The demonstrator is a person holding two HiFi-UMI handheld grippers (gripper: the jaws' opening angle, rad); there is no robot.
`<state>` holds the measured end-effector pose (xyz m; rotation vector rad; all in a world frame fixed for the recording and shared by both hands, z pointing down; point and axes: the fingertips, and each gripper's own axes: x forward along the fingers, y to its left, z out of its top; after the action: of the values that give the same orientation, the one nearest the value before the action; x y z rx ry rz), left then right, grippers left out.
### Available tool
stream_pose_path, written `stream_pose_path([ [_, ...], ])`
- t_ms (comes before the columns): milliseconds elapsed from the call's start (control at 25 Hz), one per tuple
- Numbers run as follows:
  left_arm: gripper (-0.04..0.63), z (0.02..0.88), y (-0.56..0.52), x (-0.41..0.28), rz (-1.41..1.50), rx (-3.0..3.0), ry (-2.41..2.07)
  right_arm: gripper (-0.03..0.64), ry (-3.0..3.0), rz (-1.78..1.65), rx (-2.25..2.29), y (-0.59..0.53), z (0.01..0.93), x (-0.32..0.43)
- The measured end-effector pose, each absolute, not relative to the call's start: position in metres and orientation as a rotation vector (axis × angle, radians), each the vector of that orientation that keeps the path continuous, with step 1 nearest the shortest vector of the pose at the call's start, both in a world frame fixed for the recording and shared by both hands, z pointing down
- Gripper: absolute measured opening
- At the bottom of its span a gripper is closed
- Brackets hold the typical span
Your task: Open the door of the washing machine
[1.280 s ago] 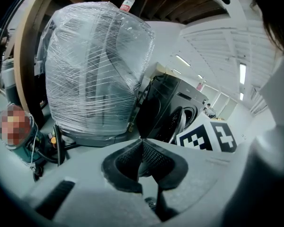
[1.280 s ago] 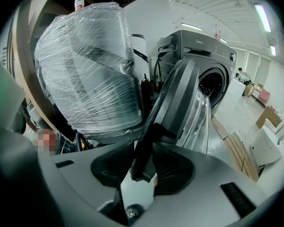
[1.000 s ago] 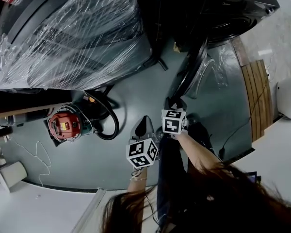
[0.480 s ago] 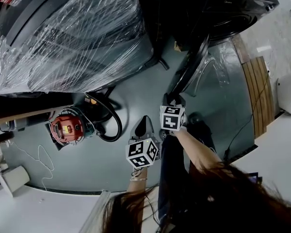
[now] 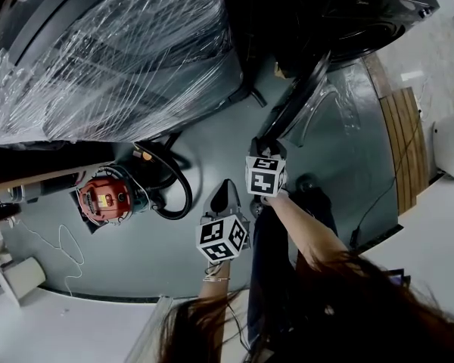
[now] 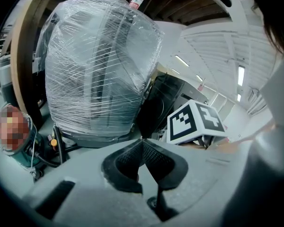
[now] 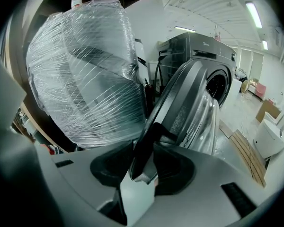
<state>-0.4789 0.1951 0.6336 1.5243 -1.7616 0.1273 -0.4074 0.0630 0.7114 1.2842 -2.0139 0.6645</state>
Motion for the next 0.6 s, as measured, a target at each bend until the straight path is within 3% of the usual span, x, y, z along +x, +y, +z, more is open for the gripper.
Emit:
stream_pose_path([
  [600, 0.012, 0.640, 0.196, -0.507, 0.121, 1.510, -1.784, 0.126, -2.040, 0.683, 1.299, 0.045, 0.710, -0.445],
])
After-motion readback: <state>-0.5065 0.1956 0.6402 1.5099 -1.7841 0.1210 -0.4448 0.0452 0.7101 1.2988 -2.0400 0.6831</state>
